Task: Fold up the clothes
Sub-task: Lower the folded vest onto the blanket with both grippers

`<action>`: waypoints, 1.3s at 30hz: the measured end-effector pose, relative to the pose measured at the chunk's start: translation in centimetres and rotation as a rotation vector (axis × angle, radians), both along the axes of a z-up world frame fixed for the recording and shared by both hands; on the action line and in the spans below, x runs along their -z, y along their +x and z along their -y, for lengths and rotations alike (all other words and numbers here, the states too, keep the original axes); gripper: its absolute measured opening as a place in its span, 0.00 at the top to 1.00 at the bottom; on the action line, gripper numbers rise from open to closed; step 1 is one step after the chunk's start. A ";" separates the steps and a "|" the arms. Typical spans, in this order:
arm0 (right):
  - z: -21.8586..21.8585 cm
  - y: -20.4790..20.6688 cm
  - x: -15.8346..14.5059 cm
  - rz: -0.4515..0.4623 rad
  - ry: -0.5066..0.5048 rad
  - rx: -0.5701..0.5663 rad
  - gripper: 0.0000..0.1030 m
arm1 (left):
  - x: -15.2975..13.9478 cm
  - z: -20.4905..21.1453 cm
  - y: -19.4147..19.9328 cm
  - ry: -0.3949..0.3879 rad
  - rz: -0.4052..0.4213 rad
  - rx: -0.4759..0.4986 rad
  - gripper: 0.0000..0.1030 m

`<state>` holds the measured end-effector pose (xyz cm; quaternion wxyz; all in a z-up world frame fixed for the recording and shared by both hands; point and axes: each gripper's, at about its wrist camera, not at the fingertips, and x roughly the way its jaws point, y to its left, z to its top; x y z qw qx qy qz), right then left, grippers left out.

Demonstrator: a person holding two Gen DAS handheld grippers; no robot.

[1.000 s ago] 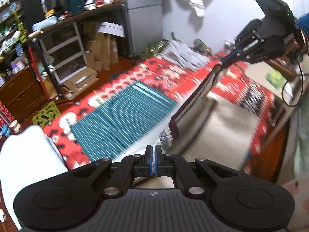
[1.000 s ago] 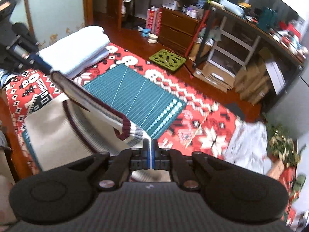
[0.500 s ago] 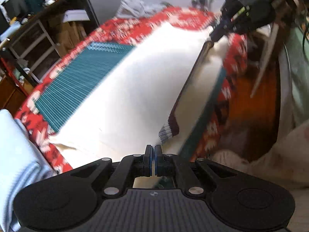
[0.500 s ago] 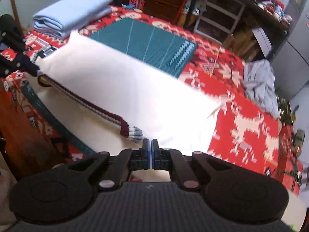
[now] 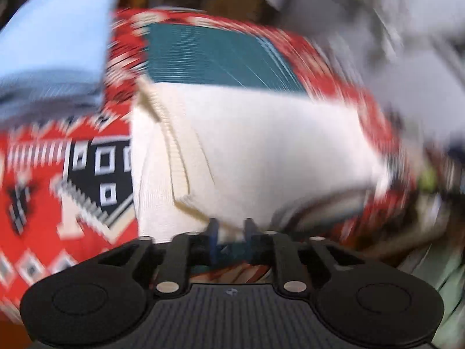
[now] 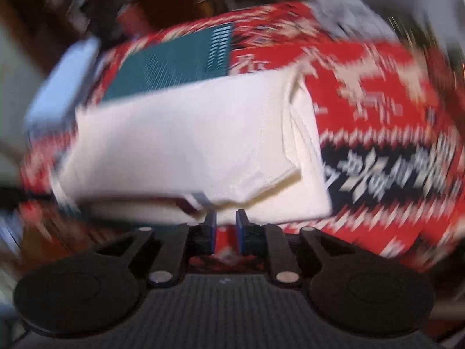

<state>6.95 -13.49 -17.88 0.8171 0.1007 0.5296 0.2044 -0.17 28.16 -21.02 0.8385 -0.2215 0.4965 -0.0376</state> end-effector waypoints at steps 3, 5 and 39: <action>1.1 1.0 0.6 -0.063 0.104 0.167 0.76 | 0.7 -0.4 0.4 -0.070 -0.021 -0.117 0.73; 2.0 1.2 1.6 -0.111 0.179 0.280 0.73 | 1.2 -0.5 0.7 -0.088 -0.032 -0.164 0.73; 4.1 1.9 6.2 -0.213 0.315 0.559 0.97 | 3.4 -2.0 0.4 -0.197 -0.080 -0.442 0.75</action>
